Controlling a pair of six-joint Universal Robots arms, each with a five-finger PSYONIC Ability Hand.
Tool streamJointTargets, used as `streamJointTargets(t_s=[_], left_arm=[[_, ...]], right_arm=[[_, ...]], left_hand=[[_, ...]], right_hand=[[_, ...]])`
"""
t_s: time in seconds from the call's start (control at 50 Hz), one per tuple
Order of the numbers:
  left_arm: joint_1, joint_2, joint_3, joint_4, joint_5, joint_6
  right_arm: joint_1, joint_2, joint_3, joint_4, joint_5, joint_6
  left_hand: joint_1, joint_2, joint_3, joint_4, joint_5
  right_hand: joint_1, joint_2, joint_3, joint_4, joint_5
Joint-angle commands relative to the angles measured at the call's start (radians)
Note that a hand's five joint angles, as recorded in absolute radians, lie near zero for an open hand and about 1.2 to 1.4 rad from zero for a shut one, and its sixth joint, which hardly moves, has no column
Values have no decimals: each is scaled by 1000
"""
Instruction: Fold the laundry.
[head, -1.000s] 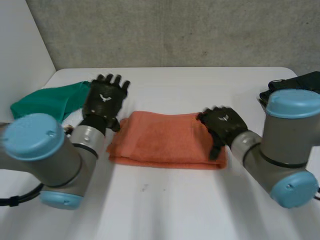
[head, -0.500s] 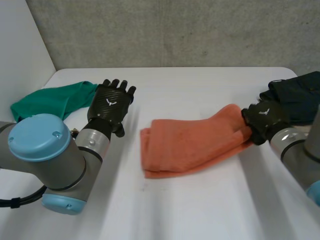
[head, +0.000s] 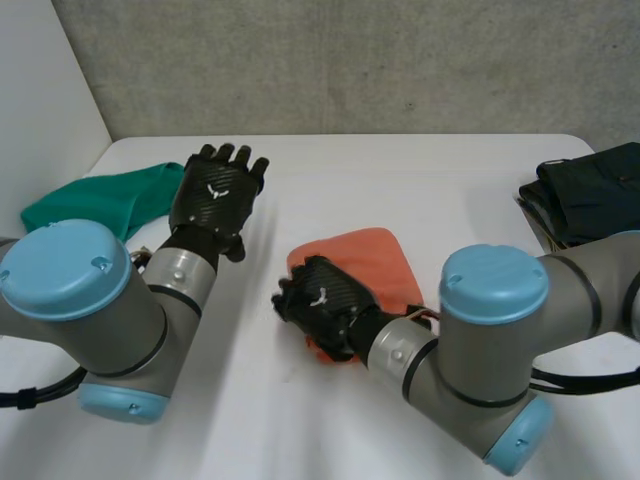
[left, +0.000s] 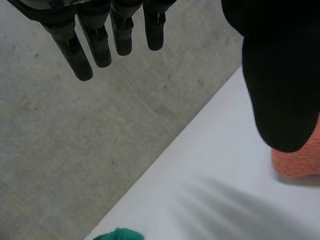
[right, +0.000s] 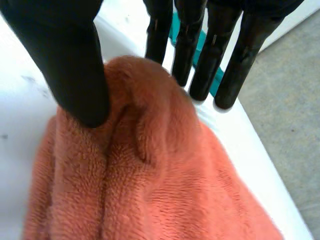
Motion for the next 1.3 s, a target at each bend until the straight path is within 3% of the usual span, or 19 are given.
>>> streamJointTargets(t_s=[0.02, 0.12, 0.22, 0.38, 0.5, 0.6, 0.72, 0.82, 0.9, 1.02, 1.08, 1.16, 1.3], left_arm=[[-60, -19, 101, -2, -27, -15], [-141, -85, 193, -25, -50, -56], [-225, -149, 297, -149, -64, -148], [-241, -284, 409, -361, -79, -282], [-238, -344, 423, -459, -133, -274], [-230, -376, 423, -499, -137, -248], [-221, -358, 417, -509, -131, -219], [-223, -248, 415, -499, -122, -219], [-209, -130, 412, -495, -67, -224], [-112, -7, 407, -518, 184, -227], [-81, 50, 409, -573, 302, -236], [-37, 87, 414, -639, 393, -262], [-28, 90, 406, -660, 468, -271]], right_arm=[[-194, -152, 32, 9, 39, 292], [-331, -198, 45, 9, 79, 563], [-342, -198, 5, 84, 73, 675], [-336, -23, -155, 280, 75, 668], [-336, 83, -222, 342, 73, 638], [-334, 143, -241, 356, 84, 526], [-304, 129, -238, 354, 130, 431], [-282, -6, -178, 285, 162, 429], [-274, -110, -53, 125, 165, 428], [-227, -301, 164, -51, 164, 414], [-181, -298, 262, -103, 164, 412], [-121, -256, 339, -147, 167, 409], [-98, -89, 345, -265, 171, 360]], left_hand=[[-16, -26, -34, -27, -45], [-7, -17, -25, -18, -36], [-1, -11, -20, -12, -30], [28, 18, 10, 17, -1], [28, 18, 10, 17, -1], [25, 16, 7, 14, -4], [13, 4, -5, 3, -15], [2, -8, -17, -9, -27], [-1, -11, -20, -12, -30], [43, 33, 24, 32, 14], [66, 56, 48, 55, 37], [60, 51, 42, 50, 32], [43, 33, 24, 32, 14]], right_hand=[[-407, -496, -500, -514, -528], [-407, -496, -500, -514, -528], [-407, -496, -500, -514, -528], [-407, -496, -500, -514, -528], [-407, -496, -500, -514, -528], [-407, -496, -500, -514, -528], [-407, -496, -500, -514, -528], [-407, -496, -500, -514, -528], [-407, -496, -500, -514, -528], [-407, -496, -500, -514, -528], [-407, -496, -500, -514, -528], [-407, -496, -500, -514, -528], [-407, -496, -500, -514, -528]])
